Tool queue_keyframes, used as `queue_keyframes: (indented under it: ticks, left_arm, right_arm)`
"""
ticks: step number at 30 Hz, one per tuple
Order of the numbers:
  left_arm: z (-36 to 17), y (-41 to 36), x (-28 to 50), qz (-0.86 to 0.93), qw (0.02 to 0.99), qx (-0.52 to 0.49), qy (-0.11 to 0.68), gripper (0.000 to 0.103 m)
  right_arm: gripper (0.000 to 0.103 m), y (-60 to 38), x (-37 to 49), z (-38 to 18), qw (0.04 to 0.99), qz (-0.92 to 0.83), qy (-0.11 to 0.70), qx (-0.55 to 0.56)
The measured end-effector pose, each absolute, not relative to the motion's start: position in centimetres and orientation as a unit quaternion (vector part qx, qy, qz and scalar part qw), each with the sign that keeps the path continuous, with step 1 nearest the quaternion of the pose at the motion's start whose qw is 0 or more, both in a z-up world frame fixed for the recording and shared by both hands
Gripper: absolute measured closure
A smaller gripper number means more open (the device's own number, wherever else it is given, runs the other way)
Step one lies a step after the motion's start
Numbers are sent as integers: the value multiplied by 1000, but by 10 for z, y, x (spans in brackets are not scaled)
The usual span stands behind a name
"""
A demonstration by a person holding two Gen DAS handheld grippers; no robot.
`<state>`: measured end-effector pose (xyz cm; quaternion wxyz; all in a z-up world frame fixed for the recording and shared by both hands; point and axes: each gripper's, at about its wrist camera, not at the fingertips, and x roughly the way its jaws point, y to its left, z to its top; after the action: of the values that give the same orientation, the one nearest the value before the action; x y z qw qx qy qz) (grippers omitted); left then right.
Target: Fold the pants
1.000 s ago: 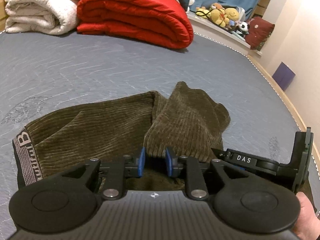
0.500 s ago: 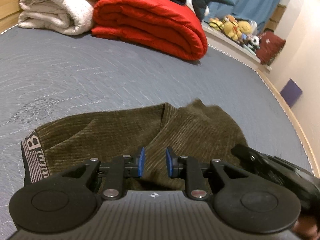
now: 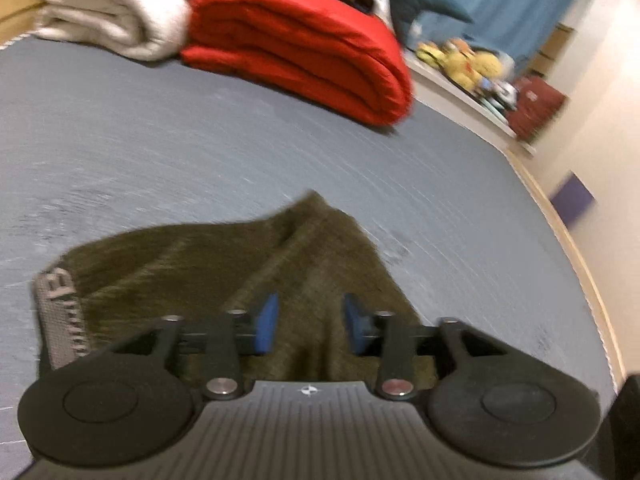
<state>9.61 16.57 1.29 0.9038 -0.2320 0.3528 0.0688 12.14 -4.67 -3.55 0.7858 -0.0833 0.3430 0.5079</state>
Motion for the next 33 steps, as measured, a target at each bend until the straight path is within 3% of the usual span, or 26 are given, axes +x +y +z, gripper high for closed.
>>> queue_keyframes:
  ticks: [2, 5, 13, 15, 17, 20, 26, 33]
  left_arm:
    - [9, 158, 100, 32, 900, -231, 369, 36]
    - [-1, 145, 106, -20, 887, -228, 401, 26]
    - [-16, 125, 111, -26, 884, -165, 437, 23]
    - [-19, 126, 112, -24, 885, -162, 437, 27]
    - [-20, 125, 115, -26, 884, -161, 438, 52]
    - [-18, 121, 117, -34, 887, -152, 435, 73]
    - [-15, 121, 117, -30, 893, -151, 423, 81]
    - [2, 140, 110, 2, 905, -184, 384, 89]
  right_arm:
    - [87, -43, 122, -34, 783, 510, 346, -88]
    - [85, -39, 116, -35, 777, 515, 347, -101]
    - [85, -29, 113, -39, 769, 523, 350, -109]
    - [85, -29, 113, -38, 768, 525, 350, -110]
    - [85, -30, 113, -38, 767, 526, 350, -111]
    - [85, -35, 116, -39, 766, 527, 351, -110]
    - [83, -39, 120, -35, 768, 526, 349, -106]
    - [68, -71, 146, -17, 793, 509, 334, -37]
